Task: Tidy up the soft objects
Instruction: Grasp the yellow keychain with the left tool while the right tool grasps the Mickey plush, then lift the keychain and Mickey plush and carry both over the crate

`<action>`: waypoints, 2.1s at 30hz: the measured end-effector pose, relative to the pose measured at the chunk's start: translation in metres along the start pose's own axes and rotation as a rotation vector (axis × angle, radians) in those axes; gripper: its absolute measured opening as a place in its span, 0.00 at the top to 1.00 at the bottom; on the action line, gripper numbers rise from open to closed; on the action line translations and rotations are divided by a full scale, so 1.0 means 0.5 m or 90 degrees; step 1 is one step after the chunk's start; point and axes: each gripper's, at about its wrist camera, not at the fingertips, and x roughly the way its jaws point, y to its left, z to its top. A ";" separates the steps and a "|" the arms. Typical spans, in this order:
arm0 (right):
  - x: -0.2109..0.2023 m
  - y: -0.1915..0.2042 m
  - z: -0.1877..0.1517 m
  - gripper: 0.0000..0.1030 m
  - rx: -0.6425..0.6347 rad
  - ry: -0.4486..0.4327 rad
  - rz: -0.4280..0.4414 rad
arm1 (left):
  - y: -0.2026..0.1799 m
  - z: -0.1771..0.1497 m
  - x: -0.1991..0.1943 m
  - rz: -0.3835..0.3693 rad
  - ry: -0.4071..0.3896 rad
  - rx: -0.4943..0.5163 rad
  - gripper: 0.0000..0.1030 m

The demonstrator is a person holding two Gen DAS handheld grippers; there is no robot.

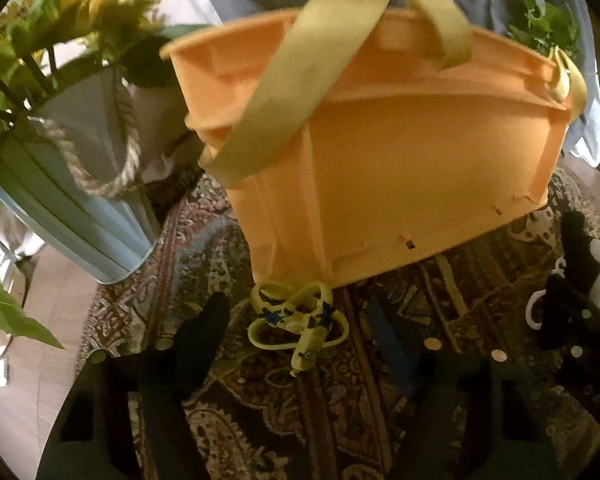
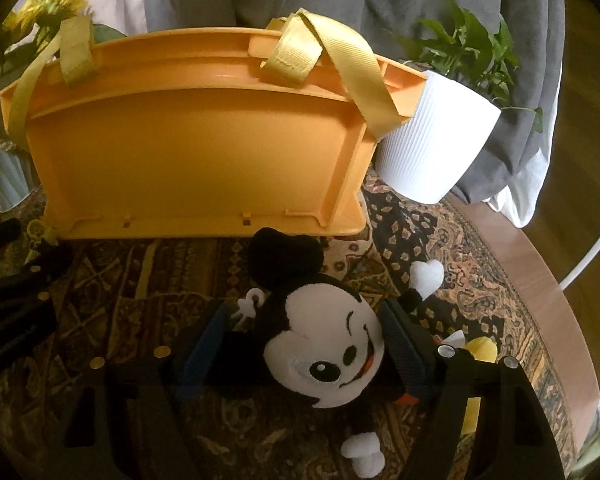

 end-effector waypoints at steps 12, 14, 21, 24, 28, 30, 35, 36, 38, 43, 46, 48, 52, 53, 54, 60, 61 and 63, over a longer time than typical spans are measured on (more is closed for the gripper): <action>0.007 -0.009 0.003 0.46 -0.001 -0.011 -0.007 | -0.002 -0.004 0.031 -0.008 0.027 0.009 0.49; 0.003 -0.012 0.000 0.47 -0.002 -0.015 -0.004 | -0.008 -0.006 0.021 -0.014 0.019 0.015 0.49; -0.018 -0.016 -0.012 0.48 -0.007 -0.024 0.005 | -0.023 -0.001 -0.037 -0.018 -0.019 0.025 0.49; -0.032 -0.025 -0.018 0.48 -0.008 -0.029 0.008 | -0.029 -0.004 -0.060 -0.026 -0.025 0.024 0.49; -0.055 -0.035 -0.025 0.48 -0.018 -0.048 0.005 | -0.043 -0.010 -0.086 -0.033 -0.025 0.021 0.49; -0.070 -0.042 -0.027 0.48 -0.026 -0.059 0.005 | -0.049 -0.014 -0.102 -0.034 -0.026 0.015 0.49; -0.109 -0.067 -0.027 0.48 -0.033 -0.086 0.018 | -0.060 -0.019 -0.150 -0.031 -0.034 -0.005 0.49; -0.116 -0.071 -0.025 0.48 -0.034 -0.091 0.020 | -0.061 -0.019 -0.159 -0.029 -0.038 -0.008 0.49; -0.134 -0.082 -0.021 0.48 -0.035 -0.104 0.027 | -0.064 -0.020 -0.176 -0.026 -0.046 -0.014 0.49; -0.185 -0.112 -0.003 0.48 -0.034 -0.142 0.047 | -0.072 -0.013 -0.234 -0.016 -0.072 -0.034 0.49; -0.211 -0.121 0.007 0.48 -0.033 -0.162 0.057 | -0.073 -0.008 -0.264 -0.009 -0.087 -0.048 0.49; -0.228 -0.127 0.014 0.48 -0.031 -0.174 0.067 | -0.070 -0.002 -0.284 -0.006 -0.094 -0.063 0.49; -0.259 -0.137 0.033 0.47 -0.030 -0.201 0.084 | -0.067 0.009 -0.318 0.000 -0.110 -0.086 0.49; -0.267 -0.139 0.037 0.47 -0.030 -0.208 0.088 | -0.066 0.013 -0.330 0.004 -0.117 -0.089 0.49; -0.274 -0.140 0.041 0.47 -0.031 -0.215 0.090 | -0.064 0.015 -0.337 0.006 -0.123 -0.090 0.49; -0.312 -0.151 0.071 0.47 -0.028 -0.250 0.109 | -0.056 0.036 -0.382 0.015 -0.155 -0.091 0.49; -0.318 -0.152 0.077 0.47 -0.027 -0.257 0.112 | -0.053 0.039 -0.388 0.016 -0.160 -0.093 0.49; -0.332 -0.152 0.087 0.47 -0.026 -0.273 0.115 | -0.050 0.048 -0.400 0.018 -0.172 -0.095 0.49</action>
